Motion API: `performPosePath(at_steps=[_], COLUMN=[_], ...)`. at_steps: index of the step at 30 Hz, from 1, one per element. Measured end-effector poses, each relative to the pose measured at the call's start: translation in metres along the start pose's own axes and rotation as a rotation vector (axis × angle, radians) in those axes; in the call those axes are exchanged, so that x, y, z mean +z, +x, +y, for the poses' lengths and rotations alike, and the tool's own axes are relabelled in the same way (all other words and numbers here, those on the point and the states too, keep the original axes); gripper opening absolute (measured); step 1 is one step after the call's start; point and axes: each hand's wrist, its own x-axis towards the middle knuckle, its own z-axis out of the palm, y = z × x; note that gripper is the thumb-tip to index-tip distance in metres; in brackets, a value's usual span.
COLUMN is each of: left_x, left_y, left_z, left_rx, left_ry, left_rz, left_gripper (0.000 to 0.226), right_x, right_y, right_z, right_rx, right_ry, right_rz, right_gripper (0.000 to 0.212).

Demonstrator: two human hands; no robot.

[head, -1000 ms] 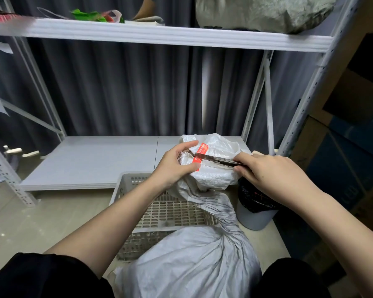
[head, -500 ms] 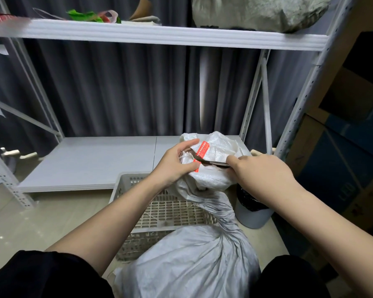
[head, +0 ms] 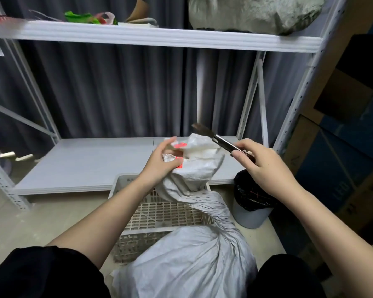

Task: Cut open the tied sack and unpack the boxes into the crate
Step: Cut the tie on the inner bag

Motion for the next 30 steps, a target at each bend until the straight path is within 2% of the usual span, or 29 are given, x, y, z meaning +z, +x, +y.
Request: performPosePath(at_steps=[3,6,9,12,16,19,22,25,27,30], left_x=[0.0,-0.001,-0.003,-0.004,0.008,0.032,0.068,0.105,0.128,0.16], left_y=[0.0,0.002,0.007,0.01,0.013,0.014,0.013,0.007,0.002,0.001], left_z=[-0.008,-0.012,-0.013,-0.011,-0.007,-0.005,0.001,0.007,0.006,-0.012], left_rx=[0.054,0.001,-0.127,-0.239,-0.244,-0.137,-0.081,-0.248,-0.351,-0.424], left_ry=[0.191,0.471,0.644,0.719,0.817,0.875,0.595,0.277,0.211,0.171], left_rz=[0.067,0.149,0.194,0.195,0.216,0.122,-0.083,-0.365,-0.535,-0.588], left_gripper=[0.075,0.061,0.058,0.06,0.058,0.047,0.037,0.027,0.024,0.011], right_x=[0.013,0.026,0.039,0.047,0.053,0.057,0.062,0.067,0.071,0.078], right_y=[0.01,0.022,0.027,0.026,0.021,0.017,0.014,0.012,0.01,0.004], right_z=[0.006,0.014,0.022,0.028,0.039,0.047,0.053,0.06,0.069,0.089], right_rx=[0.116,0.3,0.435,0.497,0.529,0.546,0.566,0.621,0.684,0.779], right_ry=[0.379,0.697,0.851,0.954,0.961,0.975,0.985,1.04,1.13,1.252], right_rz=[0.024,0.014,-0.039,-0.072,-0.065,-0.075,-0.058,0.019,0.078,0.136], right_gripper=[0.014,0.022,0.027,0.026,0.022,0.021,0.022,0.018,0.017,0.017])
